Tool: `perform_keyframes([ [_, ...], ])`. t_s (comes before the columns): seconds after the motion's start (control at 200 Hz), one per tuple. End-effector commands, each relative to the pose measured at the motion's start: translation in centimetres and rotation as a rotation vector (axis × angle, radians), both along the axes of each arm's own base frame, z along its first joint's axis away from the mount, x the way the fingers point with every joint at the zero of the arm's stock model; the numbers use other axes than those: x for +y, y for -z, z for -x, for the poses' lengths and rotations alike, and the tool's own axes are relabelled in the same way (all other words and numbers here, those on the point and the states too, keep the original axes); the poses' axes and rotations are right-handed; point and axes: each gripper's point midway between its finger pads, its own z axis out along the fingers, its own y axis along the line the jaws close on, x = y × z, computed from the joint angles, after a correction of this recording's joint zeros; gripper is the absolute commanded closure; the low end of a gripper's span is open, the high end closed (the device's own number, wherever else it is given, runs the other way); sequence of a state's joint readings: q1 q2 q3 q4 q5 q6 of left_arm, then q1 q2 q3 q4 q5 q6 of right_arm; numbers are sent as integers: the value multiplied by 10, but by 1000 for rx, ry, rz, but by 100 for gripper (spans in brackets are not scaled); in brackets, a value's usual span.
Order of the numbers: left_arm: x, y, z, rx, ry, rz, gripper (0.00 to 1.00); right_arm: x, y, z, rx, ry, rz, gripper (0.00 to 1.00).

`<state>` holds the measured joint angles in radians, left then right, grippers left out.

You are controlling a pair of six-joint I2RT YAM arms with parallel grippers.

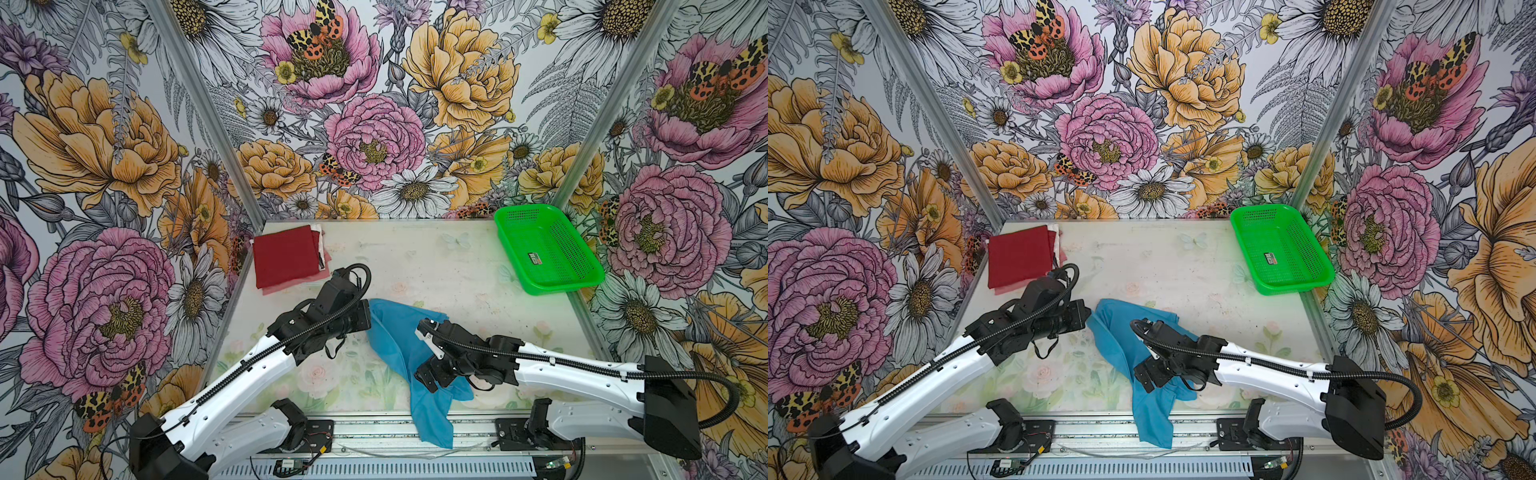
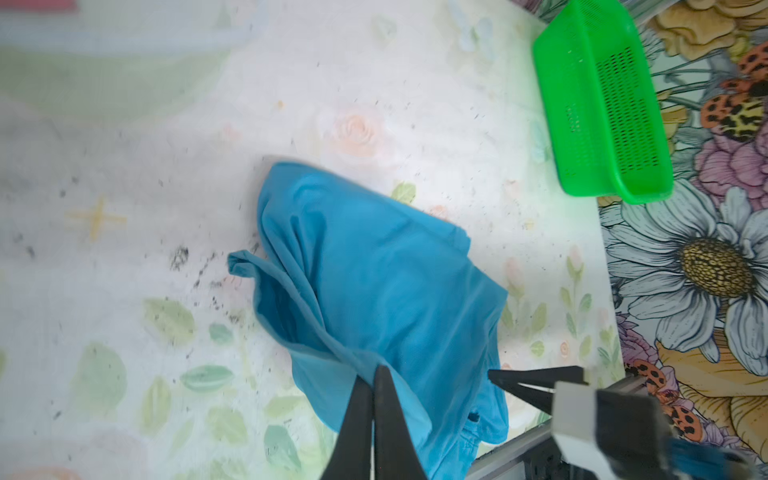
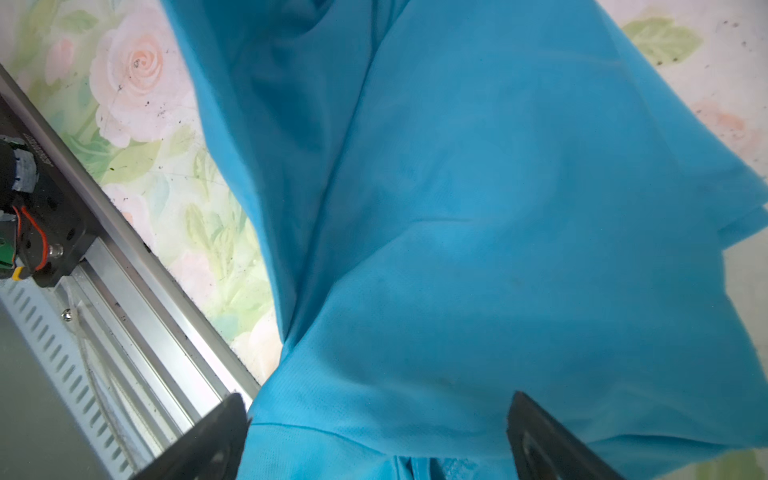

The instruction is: Fold and stack the t-shirts

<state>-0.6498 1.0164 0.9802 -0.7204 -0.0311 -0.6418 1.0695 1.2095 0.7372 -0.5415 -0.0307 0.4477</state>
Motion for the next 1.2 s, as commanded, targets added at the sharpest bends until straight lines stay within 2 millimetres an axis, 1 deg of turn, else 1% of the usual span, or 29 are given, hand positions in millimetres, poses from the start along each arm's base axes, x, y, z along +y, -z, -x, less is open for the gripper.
perform_keyframes([
  [0.0,5,-48,-14,-150,83,-40,100,3,-13,1,-29,-1,-50,1],
  [0.105,0,-91,-22,-239,135,-9,100,3,-20,-1,-47,14,-69,1],
  [0.145,-3,-101,-24,-258,154,2,100,4,-22,-3,-57,27,-71,1],
  [0.195,-6,-110,-24,-275,170,8,100,4,-21,-10,-86,63,-65,1],
  [0.27,-7,-115,-24,-288,178,9,100,13,-23,-12,-106,80,-102,1],
  [0.375,-4,-115,-26,-288,170,7,100,24,-21,-16,-130,112,-125,1],
  [0.415,-2,-115,-26,-289,164,5,100,25,-18,-22,-156,144,-105,1],
  [0.495,3,-117,-26,-295,150,5,100,34,-8,-25,-156,154,-88,2],
  [0.535,7,-119,-25,-302,143,5,100,36,-1,-28,-156,169,-69,4],
  [0.585,12,-122,-25,-312,129,2,100,37,7,-32,-155,189,-45,9],
  [0.63,19,-127,-25,-326,113,-1,100,35,17,-33,-148,200,-17,17],
  [0.695,30,-133,-25,-340,84,-7,100,30,28,-35,-131,217,9,37],
  [0.72,35,-136,-25,-346,72,-6,100,27,31,-35,-124,224,16,47],
  [0.786,45,-140,-25,-353,56,-9,100,20,32,-34,-111,228,12,70],
  [0.811,49,-141,-25,-356,46,-14,100,18,29,-34,-112,230,-1,76],
  [0.856,57,-143,-25,-357,30,-23,100,11,22,-35,-119,240,-24,93],
  [0.881,60,-143,-26,-359,24,-29,100,6,16,-36,-121,251,-43,97],
  [0.976,70,-150,-24,-370,12,-27,100,-14,-5,-42,-132,293,-103,99],
  [1.041,73,-158,-22,-387,17,-2,100,-32,-26,-52,-163,325,-132,99],
  [1.101,74,-164,-18,-399,29,7,100,-47,-50,-70,-204,354,-164,98],
  [1.151,72,-167,-14,-408,48,18,100,-54,-73,-87,-236,364,-200,98],
  [1.191,71,-168,-11,-412,56,25,100,-64,-93,-108,-263,393,-228,98],
])
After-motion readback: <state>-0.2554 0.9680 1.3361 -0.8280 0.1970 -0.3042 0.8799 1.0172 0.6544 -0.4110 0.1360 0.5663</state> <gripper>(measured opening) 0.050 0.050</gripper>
